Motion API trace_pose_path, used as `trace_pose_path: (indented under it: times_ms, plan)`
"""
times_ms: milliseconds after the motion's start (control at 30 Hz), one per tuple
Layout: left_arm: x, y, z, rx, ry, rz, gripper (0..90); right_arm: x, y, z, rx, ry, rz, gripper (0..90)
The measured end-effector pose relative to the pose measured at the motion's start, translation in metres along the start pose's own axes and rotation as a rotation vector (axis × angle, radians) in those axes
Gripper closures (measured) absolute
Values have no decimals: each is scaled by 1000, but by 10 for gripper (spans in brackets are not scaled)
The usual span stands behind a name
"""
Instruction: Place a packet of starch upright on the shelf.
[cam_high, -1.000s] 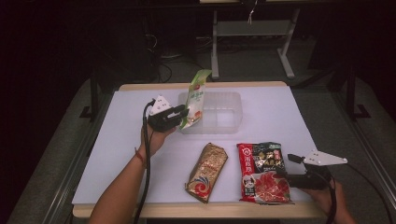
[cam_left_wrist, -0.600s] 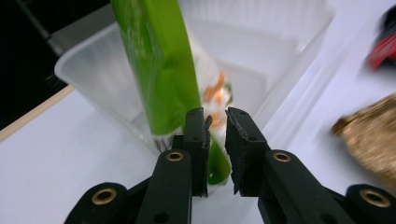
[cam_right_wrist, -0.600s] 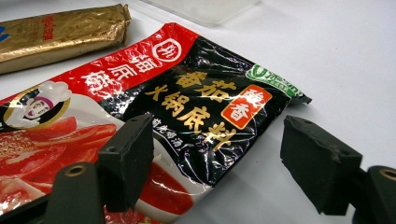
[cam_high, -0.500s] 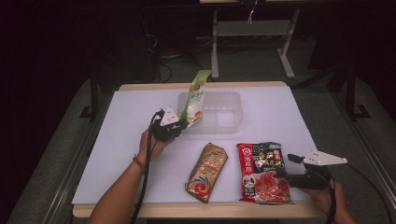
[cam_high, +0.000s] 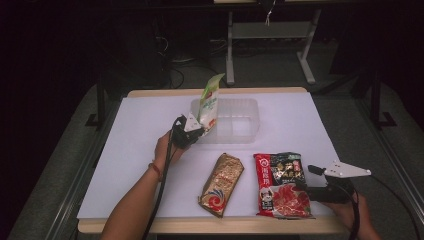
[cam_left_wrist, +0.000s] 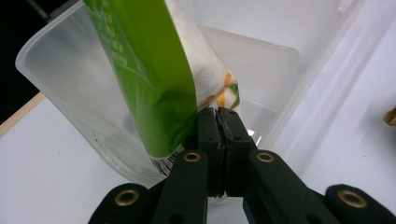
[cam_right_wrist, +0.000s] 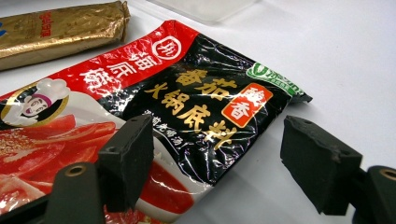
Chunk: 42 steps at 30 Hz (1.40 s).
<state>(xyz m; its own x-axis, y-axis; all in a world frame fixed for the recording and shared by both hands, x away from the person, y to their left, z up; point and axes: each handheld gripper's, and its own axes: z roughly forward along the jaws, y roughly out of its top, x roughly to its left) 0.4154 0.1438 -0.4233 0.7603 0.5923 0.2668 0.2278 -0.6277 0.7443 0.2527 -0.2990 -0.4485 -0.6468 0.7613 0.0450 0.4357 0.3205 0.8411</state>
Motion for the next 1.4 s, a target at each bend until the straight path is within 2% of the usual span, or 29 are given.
trace_pose_path:
  times_ms: [133,167,233,300,333,400,533,600,733,800,833,900,967,1167,1233,1300,1400]
  plan:
    - [2,-2,-9,-59,-32,-44,825,0,0,0,0,1,0,255]
    - [2,-2,-9,-59,-32,-44,804,0,0,0,-1,0,-1,255]
    - [2,-3,-17,-88,-73,-78,762,0,0,0,0,-1,0,255]
    - [1,-4,-21,-104,-89,-80,749,0,0,0,0,-1,-1,255]
    - [0,-4,-28,-119,-93,-82,707,1,0,0,3,-2,-1,255]
    - [-1,-6,-36,-158,-124,-108,658,1,0,0,4,-3,-2,255]
    - [-4,-8,-48,-212,-210,-138,595,1,0,1,10,-4,-7,255]
    - [-6,-9,-49,-218,-288,-148,557,1,0,1,10,-5,-9,255]
    - [-14,-11,-44,-202,-383,-159,484,1,0,1,10,-4,-10,255]
    - [-17,-11,-41,-192,-399,-156,466,1,0,1,10,-4,-10,255]
    - [-20,-11,-37,-186,-423,-159,445,1,0,1,9,-3,-11,255]
    - [-24,-11,-32,-166,-444,-158,426,1,0,0,8,-2,-10,255]
    - [-30,-11,-25,-148,-454,-150,389,1,0,0,5,-2,-10,255]
    - [-39,-7,-9,-118,-497,-164,340,2,0,1,10,-4,-19,255]
    - [-41,-5,-5,-110,-488,-161,329,2,0,0,8,-5,-18,255]
    - [-43,-4,-1,-106,-502,-174,302,3,0,0,8,-5,-19,255]
    - [-47,-2,6,-78,-500,-178,266,3,-1,0,9,-6,-21,255]
